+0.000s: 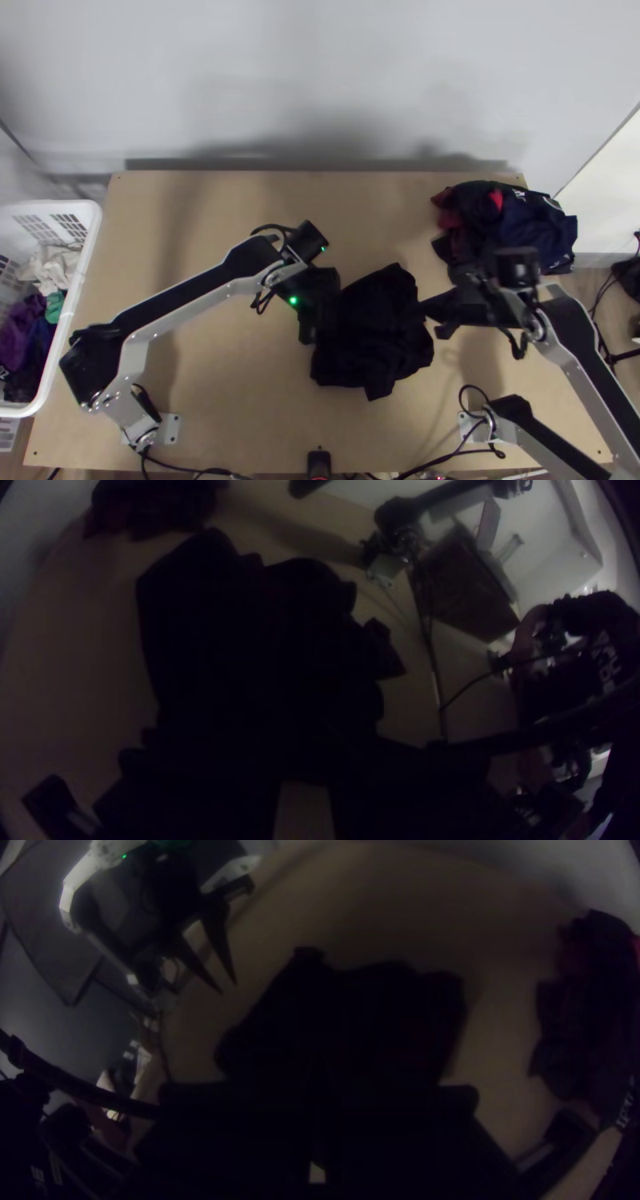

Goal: Fold the t-shirt

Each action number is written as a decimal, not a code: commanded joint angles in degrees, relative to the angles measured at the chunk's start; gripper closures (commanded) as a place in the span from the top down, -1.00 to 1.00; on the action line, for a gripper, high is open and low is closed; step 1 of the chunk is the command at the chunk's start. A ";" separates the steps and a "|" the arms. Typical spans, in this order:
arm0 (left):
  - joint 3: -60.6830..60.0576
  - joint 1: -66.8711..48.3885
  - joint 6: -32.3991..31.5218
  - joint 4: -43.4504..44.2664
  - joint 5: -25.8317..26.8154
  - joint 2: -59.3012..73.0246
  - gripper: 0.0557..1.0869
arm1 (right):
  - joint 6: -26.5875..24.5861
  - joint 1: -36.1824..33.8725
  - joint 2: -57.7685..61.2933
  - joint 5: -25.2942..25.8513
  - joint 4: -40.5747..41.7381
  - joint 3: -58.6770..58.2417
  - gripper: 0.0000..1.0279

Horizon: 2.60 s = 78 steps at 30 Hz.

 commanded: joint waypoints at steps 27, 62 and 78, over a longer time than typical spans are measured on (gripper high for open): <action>-14.72 7.58 -22.98 14.00 6.46 -2.11 -0.72 | -9.80 29.78 24.39 -2.64 1.25 7.00 -0.95; -16.12 2.92 -21.31 21.65 -5.05 6.86 -0.72 | -18.94 18.17 31.86 18.80 7.66 0.49 -0.95; -9.53 3.89 -25.44 22.70 -1.27 5.63 -0.69 | -24.83 1.83 17.62 17.92 -6.49 -1.79 -0.95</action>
